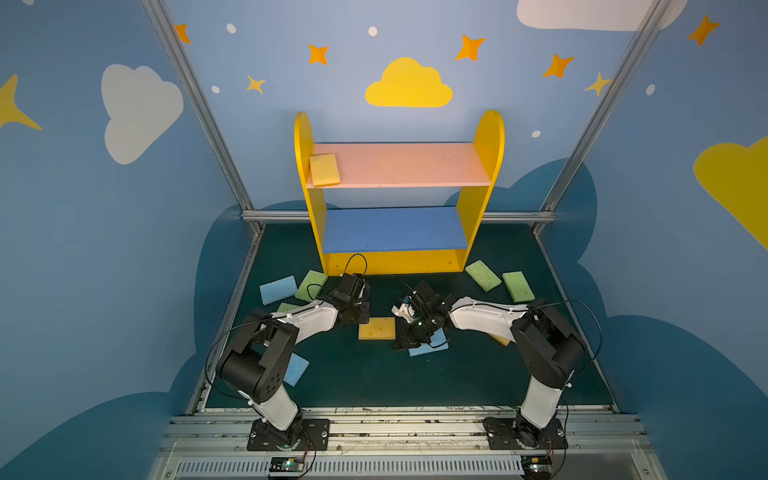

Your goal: Place and organize the cleaning sponges onto the shelf

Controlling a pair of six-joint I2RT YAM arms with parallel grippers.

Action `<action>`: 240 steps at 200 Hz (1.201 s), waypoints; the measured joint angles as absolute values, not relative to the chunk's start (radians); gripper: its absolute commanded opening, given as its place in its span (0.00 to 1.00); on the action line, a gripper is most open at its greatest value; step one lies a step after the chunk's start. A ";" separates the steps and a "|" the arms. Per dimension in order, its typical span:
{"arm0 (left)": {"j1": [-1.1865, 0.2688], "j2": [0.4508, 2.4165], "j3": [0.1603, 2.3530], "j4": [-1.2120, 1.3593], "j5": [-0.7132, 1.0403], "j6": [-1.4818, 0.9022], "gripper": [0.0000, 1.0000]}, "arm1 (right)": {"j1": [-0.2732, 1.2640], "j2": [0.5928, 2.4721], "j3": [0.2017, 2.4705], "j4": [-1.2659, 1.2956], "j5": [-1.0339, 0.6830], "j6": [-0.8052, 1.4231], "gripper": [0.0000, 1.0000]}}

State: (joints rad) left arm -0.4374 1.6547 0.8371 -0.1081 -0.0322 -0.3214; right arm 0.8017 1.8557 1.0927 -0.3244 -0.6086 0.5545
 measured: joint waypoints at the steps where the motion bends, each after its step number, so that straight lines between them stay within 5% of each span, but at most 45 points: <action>1: -0.437 1.654 0.836 -0.108 -0.031 -0.321 0.31 | 0.801 1.859 1.095 -0.324 -0.608 0.554 0.00; 103: -0.464 1.452 0.612 -0.089 0.033 -0.373 0.36 | 0.714 2.001 1.243 -0.362 -0.554 0.552 0.00; 125: -0.488 1.404 0.572 -0.089 0.046 -0.396 0.46 | 0.700 2.035 1.295 -0.368 -0.554 0.545 0.00; 162: -0.532 1.306 0.547 -0.120 0.037 -0.425 0.78 | 0.696 2.045 1.328 -0.384 -0.555 0.538 0.00; 215: -0.627 1.050 0.543 -0.194 -0.092 -0.508 0.99 | 0.667 1.995 1.293 -0.419 -0.543 0.524 0.53; 240: -0.718 1.024 0.552 -0.227 -0.199 -0.560 1.00 | 0.653 1.911 1.251 -0.426 -0.527 0.518 0.66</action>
State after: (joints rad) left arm -0.7181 1.0237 0.5522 -0.2268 -0.1989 -0.5598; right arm 0.6525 1.9110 1.2510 -0.4255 -0.5270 0.5182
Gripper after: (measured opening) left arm 0.996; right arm 0.621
